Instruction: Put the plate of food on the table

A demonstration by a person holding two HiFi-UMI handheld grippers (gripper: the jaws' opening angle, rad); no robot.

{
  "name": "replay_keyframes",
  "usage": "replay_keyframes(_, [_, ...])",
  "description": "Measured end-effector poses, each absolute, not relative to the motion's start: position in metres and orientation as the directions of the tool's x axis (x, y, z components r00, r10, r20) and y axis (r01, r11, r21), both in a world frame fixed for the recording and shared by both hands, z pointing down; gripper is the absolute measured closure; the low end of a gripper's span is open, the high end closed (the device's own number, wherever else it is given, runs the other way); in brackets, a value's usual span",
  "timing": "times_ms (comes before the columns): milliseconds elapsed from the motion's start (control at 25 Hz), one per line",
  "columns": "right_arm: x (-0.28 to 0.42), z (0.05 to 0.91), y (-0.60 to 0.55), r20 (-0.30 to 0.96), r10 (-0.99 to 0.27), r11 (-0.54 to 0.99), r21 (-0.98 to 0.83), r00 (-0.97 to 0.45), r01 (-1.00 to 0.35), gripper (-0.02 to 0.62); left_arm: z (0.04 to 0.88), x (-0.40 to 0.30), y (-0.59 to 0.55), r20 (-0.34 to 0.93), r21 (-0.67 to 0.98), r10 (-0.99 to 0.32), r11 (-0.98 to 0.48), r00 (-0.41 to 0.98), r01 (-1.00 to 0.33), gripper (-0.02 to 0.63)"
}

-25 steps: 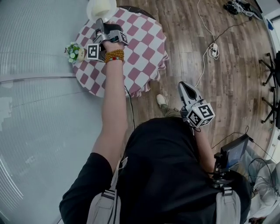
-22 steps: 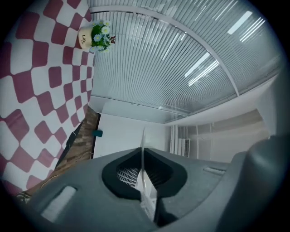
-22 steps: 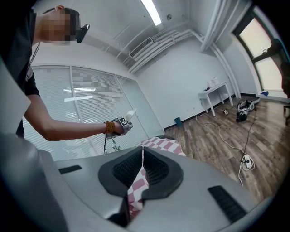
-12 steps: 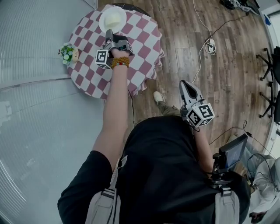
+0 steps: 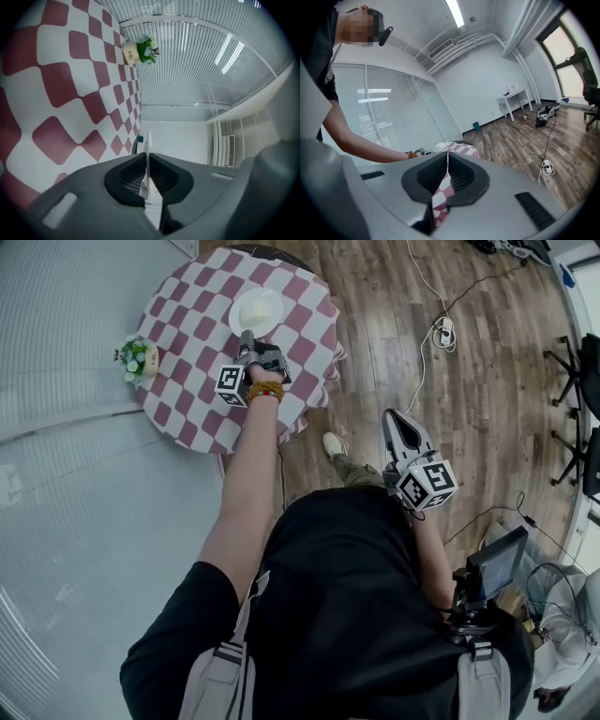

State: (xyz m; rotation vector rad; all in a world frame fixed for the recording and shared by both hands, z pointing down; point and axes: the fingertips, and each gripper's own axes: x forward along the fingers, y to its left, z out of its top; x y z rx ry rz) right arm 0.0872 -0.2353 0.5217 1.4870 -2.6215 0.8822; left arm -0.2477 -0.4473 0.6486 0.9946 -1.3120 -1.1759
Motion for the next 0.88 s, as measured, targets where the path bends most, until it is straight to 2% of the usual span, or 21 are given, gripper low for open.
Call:
replay_keyframes(400, [0.086, 0.526, -0.235, 0.280, -0.780, 0.393, -0.476, -0.559, -0.787, 0.581, 0.710, -0.246, -0.407, 0.375, 0.927, -0.926, 0.375, -0.050, 0.010, 0.597])
replay_keyframes(880, [0.090, 0.526, -0.237, 0.282, -0.787, 0.380, -0.478, -0.549, -0.791, 0.581, 0.749, -0.237, -0.372, 0.475, 0.880, -0.880, 0.475, -0.013, 0.003, 0.597])
